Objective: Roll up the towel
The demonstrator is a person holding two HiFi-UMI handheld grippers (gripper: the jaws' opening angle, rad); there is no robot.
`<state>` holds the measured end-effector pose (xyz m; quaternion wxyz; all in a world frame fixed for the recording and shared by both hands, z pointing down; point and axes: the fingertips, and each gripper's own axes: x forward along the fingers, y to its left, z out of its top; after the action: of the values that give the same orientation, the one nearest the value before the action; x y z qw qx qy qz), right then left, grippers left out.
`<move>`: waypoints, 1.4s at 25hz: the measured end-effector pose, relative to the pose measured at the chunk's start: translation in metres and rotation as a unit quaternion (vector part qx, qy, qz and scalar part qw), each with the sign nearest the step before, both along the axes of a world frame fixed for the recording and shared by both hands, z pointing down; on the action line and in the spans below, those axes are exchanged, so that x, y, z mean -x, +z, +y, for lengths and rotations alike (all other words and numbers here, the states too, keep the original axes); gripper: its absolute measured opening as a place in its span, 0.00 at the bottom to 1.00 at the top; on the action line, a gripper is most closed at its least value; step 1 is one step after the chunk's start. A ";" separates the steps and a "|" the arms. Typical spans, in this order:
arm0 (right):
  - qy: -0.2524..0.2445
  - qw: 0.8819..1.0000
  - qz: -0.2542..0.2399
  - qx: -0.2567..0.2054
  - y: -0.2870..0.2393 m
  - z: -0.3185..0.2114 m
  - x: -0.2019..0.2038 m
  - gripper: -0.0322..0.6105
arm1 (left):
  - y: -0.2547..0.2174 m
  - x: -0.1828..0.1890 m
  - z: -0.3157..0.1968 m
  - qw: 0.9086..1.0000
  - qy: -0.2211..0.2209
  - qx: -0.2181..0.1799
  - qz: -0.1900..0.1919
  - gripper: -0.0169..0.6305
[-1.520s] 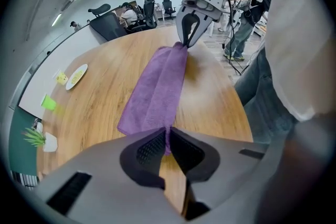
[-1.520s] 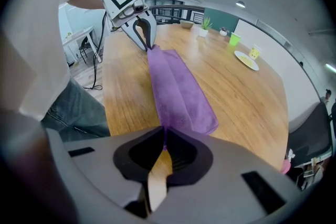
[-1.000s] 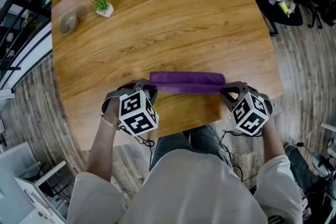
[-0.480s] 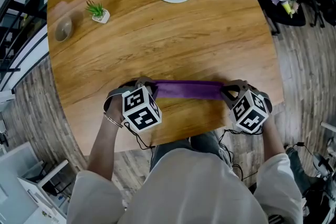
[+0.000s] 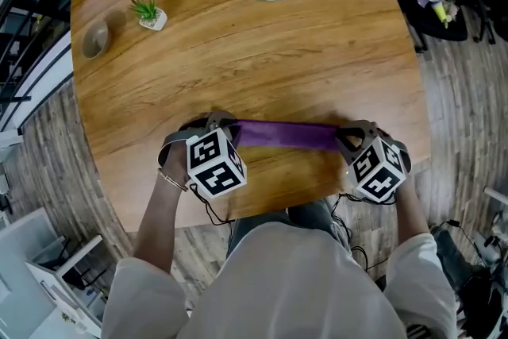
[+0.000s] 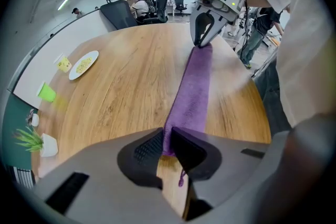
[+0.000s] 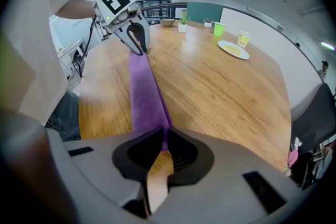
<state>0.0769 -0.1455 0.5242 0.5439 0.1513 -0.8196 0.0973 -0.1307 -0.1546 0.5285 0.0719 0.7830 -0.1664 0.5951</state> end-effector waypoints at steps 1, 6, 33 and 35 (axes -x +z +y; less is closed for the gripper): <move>0.004 1.000 -0.003 -0.001 -0.001 0.000 -0.001 0.11 | -0.001 0.001 0.000 1.000 -0.007 -0.001 0.006 0.12; 0.031 0.999 -0.034 -0.017 -0.014 -0.005 0.000 0.11 | -0.012 0.010 -0.004 0.995 -0.080 -0.008 0.064 0.14; 0.353 0.748 -0.399 -0.397 -0.345 -0.093 -0.060 0.05 | -0.355 0.154 0.030 0.598 -0.526 -0.477 0.372 0.03; 0.361 0.736 -0.392 -0.417 -0.346 -0.090 -0.068 0.05 | -0.351 0.157 0.035 0.595 -0.530 -0.483 0.364 0.03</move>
<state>0.1444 -0.2353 0.1780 -0.0195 0.5956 -0.8029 -0.0147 -0.2876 -0.1192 0.1775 0.0406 0.6290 -0.7748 -0.0491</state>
